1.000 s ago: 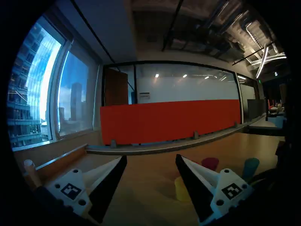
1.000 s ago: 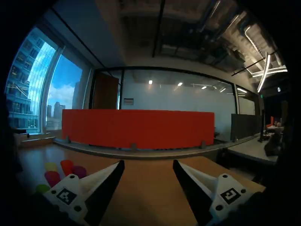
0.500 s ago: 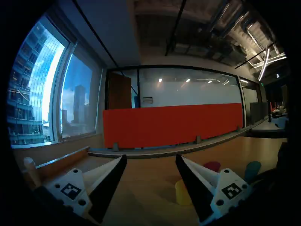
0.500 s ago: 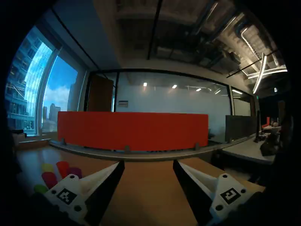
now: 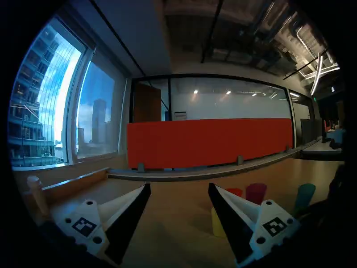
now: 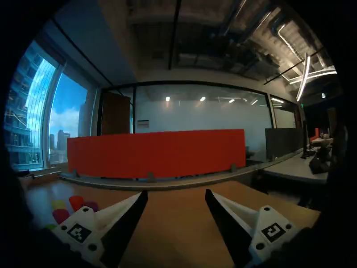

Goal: Pour water

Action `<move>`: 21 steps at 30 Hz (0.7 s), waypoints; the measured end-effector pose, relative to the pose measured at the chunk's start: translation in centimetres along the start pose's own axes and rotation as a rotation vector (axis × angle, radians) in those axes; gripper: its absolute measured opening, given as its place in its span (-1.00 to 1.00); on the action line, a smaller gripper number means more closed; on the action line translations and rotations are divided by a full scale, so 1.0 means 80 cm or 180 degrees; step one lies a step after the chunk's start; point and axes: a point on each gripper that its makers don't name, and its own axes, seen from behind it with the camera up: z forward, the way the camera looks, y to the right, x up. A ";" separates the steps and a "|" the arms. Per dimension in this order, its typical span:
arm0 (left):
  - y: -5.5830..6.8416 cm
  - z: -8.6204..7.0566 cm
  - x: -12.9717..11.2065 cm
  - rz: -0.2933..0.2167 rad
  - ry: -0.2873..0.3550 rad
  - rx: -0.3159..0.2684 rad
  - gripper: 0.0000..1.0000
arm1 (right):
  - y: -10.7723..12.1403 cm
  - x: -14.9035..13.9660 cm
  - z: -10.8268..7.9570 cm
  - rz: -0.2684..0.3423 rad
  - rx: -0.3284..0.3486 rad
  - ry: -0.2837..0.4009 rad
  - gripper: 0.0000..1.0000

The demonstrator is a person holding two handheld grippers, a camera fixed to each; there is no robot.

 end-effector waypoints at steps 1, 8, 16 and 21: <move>0.001 -0.001 -0.003 -0.0001 -0.0013 -0.0003 0.92 | 0.000 -0.001 0.000 -0.0002 0.0001 -0.0003 0.99; 0.000 -0.006 -0.021 -0.0015 -0.0074 0.0010 0.92 | -0.004 -0.003 0.001 -0.0019 0.0016 -0.0012 0.99; -0.008 -0.012 -0.031 -0.0043 -0.0106 0.0047 0.92 | -0.005 -0.002 0.000 -0.0018 0.0027 -0.0015 0.99; -0.010 -0.015 -0.035 -0.0058 -0.0123 0.0058 0.92 | -0.004 -0.001 -0.001 -0.0013 0.0026 -0.0014 0.99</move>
